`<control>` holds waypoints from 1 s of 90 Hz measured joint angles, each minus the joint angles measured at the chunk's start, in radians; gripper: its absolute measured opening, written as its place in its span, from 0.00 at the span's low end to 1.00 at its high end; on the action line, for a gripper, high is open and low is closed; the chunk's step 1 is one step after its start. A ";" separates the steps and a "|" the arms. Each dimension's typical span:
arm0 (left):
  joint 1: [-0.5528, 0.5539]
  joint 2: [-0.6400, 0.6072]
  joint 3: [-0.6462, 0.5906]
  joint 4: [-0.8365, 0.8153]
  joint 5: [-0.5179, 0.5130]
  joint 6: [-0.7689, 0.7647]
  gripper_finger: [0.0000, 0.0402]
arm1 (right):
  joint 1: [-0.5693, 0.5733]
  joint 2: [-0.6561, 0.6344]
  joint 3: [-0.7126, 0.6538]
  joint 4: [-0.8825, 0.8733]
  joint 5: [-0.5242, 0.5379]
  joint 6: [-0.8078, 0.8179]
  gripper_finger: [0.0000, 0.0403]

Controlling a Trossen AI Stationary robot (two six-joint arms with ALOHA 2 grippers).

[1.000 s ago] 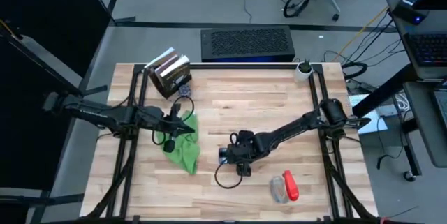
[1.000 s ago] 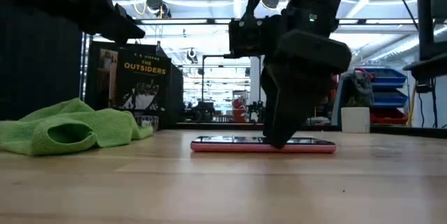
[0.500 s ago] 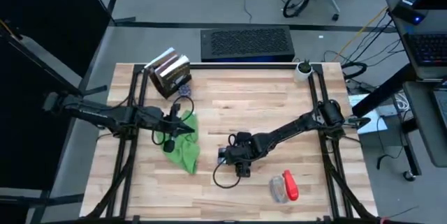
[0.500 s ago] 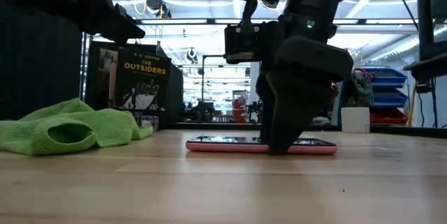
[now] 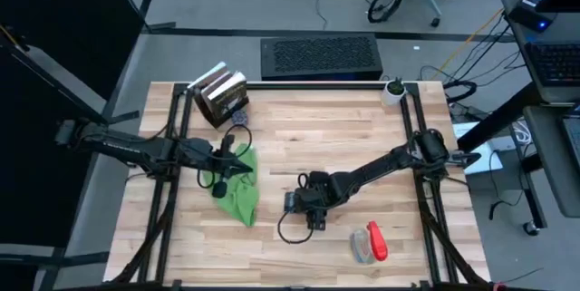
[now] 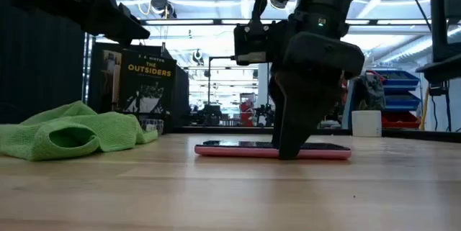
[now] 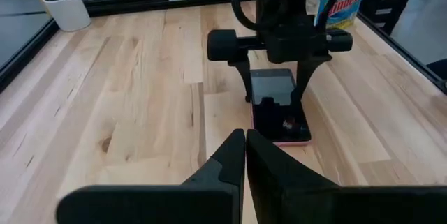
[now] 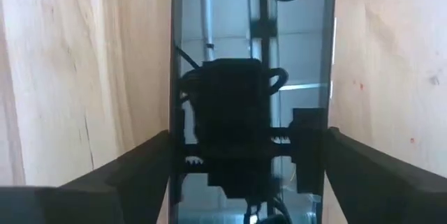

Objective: Apply microfiber cloth
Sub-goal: Spray the front of the pink cellphone with the red spray bottle

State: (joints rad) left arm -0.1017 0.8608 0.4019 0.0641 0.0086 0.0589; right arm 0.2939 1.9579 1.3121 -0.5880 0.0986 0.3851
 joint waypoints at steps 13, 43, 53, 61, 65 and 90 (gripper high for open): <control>0.000 0.000 0.000 0.053 0.000 0.000 0.00 | -0.002 -0.050 0.000 -0.008 0.009 0.000 0.59; 0.000 0.010 0.000 0.109 -0.008 -0.097 0.00 | -0.011 -0.075 0.003 -0.099 0.033 -0.002 0.45; 0.000 0.048 0.000 0.141 -0.009 -0.125 0.00 | -0.036 -0.099 0.003 -0.184 0.036 0.030 0.47; 0.000 0.103 0.004 0.147 -0.009 -0.132 0.00 | -0.056 -0.112 0.003 -0.200 0.039 0.019 0.48; 0.000 0.138 0.012 0.147 -0.008 -0.133 0.00 | -0.067 -0.113 0.003 -0.188 0.039 -0.002 0.49; -0.060 0.367 0.068 0.147 0.014 -0.133 0.00 | -0.199 -0.114 -0.018 -0.172 -0.024 -0.113 0.60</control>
State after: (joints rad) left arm -0.1612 1.2278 0.4703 0.2109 0.0224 -0.0738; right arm 0.0948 1.8442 1.2938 -0.7600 0.0748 0.2722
